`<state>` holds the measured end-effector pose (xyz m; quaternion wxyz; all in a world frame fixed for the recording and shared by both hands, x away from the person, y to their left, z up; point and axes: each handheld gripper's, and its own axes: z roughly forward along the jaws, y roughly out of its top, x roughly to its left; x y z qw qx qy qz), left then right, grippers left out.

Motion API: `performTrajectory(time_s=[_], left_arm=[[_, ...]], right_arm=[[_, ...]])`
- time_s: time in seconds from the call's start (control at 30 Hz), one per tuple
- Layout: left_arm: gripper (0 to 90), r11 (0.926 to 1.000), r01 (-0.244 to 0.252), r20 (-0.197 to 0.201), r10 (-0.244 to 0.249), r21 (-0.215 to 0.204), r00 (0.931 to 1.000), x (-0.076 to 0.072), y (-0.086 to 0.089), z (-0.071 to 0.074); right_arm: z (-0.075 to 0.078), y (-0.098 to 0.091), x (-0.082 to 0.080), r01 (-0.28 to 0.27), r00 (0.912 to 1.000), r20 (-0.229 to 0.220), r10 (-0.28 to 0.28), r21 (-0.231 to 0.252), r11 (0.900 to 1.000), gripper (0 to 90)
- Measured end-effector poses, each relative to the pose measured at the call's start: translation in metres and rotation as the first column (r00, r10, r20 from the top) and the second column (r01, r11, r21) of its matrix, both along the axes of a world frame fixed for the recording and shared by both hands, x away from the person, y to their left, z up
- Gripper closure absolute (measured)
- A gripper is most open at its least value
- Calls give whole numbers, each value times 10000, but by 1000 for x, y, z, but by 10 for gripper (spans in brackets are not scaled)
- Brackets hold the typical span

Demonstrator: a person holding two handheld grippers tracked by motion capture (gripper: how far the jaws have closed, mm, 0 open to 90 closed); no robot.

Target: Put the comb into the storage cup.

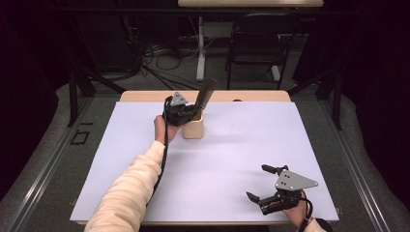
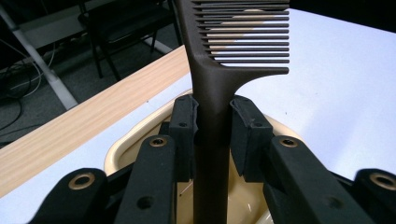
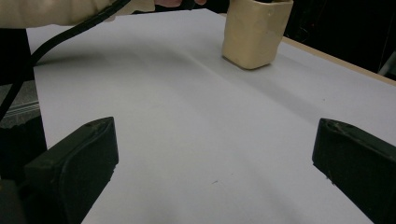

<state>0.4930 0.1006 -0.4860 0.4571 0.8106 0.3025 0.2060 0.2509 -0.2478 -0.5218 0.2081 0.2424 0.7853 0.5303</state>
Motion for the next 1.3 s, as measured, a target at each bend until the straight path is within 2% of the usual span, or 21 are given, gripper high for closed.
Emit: performTrajectory(time_s=[0.07,0.13,0.17,0.27,0.33,0.4,0.47,0.57,0.7,0.8,0.9,1.03,1.3], left_arm=[[712,9998,-70,-22,70,173,10000,-1,0,-1],[697,10000,-18,-32,18,50,10000,-2,0,-3],[655,10000,56,-2,-56,-73,10000,-2,1,-2],[532,9960,301,118,-292,-847,9995,-5,6,2],[451,9941,346,242,-323,-1025,9992,-7,9,7],[370,9930,270,203,-248,-1154,9995,-10,12,12],[306,9935,227,137,-213,-1113,9997,-12,14,16],[207,9933,472,-110,-486,-1054,9988,-16,17,21],[139,9912,834,-361,-876,-1032,9955,-20,20,24],[69,9916,884,-586,-942,-941,9938,-24,23,27],[26,9926,915,-593,-963,-801,9936,-28,26,30],[0,9947,871,-554,-901,-554,9944,-35,29,33],[0,9975,544,-461,-565,-454,9973,-47,41,39]], right_arm=[[0,0,0,-6,10000,5,6,-9,10000,0],[0,0,0,-16,10000,-3,16,-1,10000,0],[0,0,0,-18,10000,13,18,-6,10000,0],[0,0,0,-18,10000,1,18,2,10000,0],[0,0,0,-15,10000,-5,15,-3,10000,0],[0,0,0,-11,10000,-17,11,2,10000,0],[0,0,0,-14,10000,1,14,-3,10000,0],[0,0,0,-18,10000,-2,18,-20,10000,0],[0,0,0,-9,10000,2,9,-21,10000,0],[0,1,0,-3,10000,-16,3,-11,10000,0],[0,1,0,-8,10000,-40,8,-42,10000,0],[0,1,0,-22,10000,-48,22,-28,10000,0],[0,1,0,-8,10000,-28,8,4,10000,0]])
